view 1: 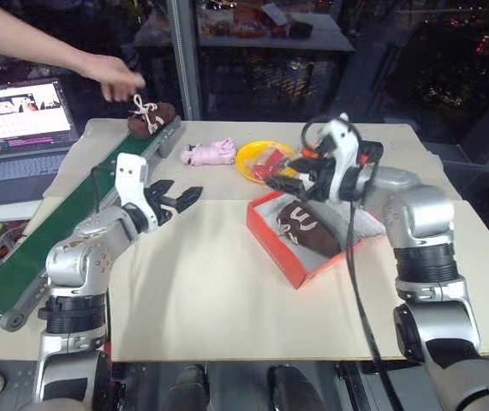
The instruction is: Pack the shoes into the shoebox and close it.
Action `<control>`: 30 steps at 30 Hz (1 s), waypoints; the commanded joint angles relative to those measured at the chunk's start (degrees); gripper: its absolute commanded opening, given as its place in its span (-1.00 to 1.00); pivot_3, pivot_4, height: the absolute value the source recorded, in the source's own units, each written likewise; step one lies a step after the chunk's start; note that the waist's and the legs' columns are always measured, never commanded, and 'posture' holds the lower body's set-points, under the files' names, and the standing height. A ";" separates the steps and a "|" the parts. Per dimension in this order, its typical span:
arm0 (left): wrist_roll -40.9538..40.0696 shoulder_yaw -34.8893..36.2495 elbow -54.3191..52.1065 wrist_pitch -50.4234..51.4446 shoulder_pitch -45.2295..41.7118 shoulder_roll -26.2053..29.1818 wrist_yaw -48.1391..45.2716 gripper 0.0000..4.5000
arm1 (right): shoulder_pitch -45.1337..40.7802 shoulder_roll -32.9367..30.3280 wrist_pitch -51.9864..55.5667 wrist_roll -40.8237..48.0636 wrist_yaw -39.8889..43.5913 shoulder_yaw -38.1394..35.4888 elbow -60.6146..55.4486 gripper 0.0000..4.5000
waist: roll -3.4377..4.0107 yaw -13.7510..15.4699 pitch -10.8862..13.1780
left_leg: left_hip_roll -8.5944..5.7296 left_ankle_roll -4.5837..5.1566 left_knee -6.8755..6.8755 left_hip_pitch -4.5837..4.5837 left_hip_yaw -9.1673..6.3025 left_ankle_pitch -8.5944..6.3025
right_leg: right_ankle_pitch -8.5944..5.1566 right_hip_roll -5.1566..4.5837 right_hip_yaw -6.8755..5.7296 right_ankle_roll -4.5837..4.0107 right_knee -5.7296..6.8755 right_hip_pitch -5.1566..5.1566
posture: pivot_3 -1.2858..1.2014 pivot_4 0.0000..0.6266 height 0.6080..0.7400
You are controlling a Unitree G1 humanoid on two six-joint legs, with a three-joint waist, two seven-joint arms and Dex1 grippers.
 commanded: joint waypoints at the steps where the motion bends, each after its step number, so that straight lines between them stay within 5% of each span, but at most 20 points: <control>1: 2.08 3.97 2.48 -5.21 0.66 1.33 0.99 0.96 | 5.83 0.98 0.27 3.52 1.03 1.27 -7.29 1.00 | -0.02 0.32 0.00 | 0.00 0.00 -0.01 0.00 0.00 0.00 | -0.01 -0.01 -0.03 0.01 -0.03 0.02 | 0.03 -0.52 1.00; 15: 9.26 11.07 20.62 -23.97 2.96 8.29 0.46 0.96 | 14.04 5.37 -4.28 1.53 -1.94 10.93 -12.53 1.00 | -0.03 0.05 0.01 | 0.02 -0.01 -0.04 -0.02 0.05 0.00 | 0.01 -0.03 -0.03 -0.06 0.02 -0.10 | 0.03 -0.52 1.00; 30: 12.05 11.61 57.12 -41.11 -10.36 19.75 -10.94 0.96 | 14.78 6.18 -5.92 0.52 -2.70 12.37 -12.04 1.00 | -0.25 0.96 0.03 | 0.07 -0.09 -0.10 -0.12 0.17 -0.05 | 0.02 -0.05 -0.06 -0.09 0.03 -0.30 | 0.03 -0.52 1.00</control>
